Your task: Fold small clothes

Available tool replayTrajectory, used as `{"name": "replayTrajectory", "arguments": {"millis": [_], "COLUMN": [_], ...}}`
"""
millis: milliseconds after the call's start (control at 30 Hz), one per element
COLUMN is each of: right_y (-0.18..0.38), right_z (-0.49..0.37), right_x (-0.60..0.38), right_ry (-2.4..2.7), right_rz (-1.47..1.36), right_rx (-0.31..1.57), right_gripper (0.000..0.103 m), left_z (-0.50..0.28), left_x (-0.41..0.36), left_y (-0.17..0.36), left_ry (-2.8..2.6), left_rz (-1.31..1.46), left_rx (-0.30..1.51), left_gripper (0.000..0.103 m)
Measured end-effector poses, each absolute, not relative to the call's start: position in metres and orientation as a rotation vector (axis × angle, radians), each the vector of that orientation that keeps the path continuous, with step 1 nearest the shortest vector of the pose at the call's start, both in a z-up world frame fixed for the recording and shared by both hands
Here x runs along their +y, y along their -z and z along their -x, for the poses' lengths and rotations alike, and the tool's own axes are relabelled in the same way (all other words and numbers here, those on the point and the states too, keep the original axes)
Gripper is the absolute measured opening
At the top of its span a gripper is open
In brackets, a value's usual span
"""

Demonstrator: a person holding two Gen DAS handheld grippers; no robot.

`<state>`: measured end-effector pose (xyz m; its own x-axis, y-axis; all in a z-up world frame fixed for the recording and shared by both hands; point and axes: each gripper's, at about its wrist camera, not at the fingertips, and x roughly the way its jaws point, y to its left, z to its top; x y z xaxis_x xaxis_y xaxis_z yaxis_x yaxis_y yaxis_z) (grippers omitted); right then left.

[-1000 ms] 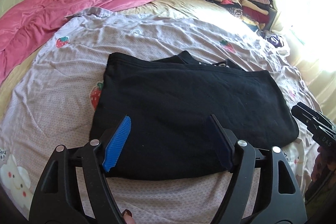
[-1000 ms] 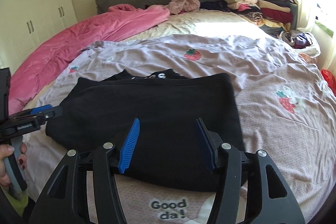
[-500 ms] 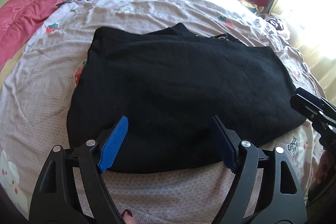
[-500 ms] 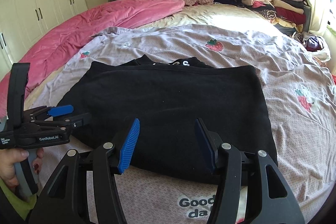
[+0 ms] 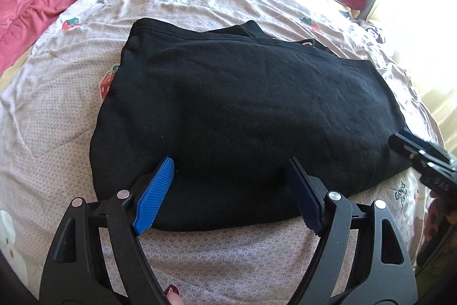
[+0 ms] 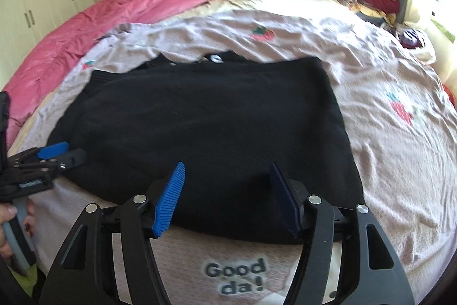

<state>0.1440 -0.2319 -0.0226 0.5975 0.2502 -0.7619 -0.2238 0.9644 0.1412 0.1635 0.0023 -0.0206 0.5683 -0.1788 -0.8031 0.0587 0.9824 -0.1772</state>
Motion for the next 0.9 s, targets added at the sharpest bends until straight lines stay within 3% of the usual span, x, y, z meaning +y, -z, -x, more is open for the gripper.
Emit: {"name": "replayTrajectory", "arguments": {"millis": [167, 500, 567, 700, 900], "right_y": [0.043, 0.032, 0.029, 0.021, 0.010], "right_z": [-0.145, -0.137, -0.135, -0.130, -0.125], "right_x": [-0.245, -0.245, -0.245, -0.243, -0.239], "right_ry": [-0.251, -0.259, -0.262, -0.275, -0.291], "right_rz": [-0.044, -0.038, -0.042, -0.041, -0.051], "right_rx": [0.935, 0.926, 0.921, 0.905, 0.885], "right_gripper": [0.061, 0.064, 0.071, 0.072, 0.073], "left_z": [-0.163, -0.160, -0.159, -0.155, -0.149], "left_x": [0.003, 0.006, 0.007, 0.010, 0.014], "left_y": [0.020, 0.015, 0.013, 0.009, 0.000], "left_ry": [0.141, 0.140, 0.141, 0.138, 0.125], "left_rz": [0.144, 0.164, 0.168, 0.176, 0.160], "left_rx": [0.958, 0.965, 0.966, 0.964, 0.944], "left_gripper": [0.072, 0.072, 0.072, 0.072, 0.078]}}
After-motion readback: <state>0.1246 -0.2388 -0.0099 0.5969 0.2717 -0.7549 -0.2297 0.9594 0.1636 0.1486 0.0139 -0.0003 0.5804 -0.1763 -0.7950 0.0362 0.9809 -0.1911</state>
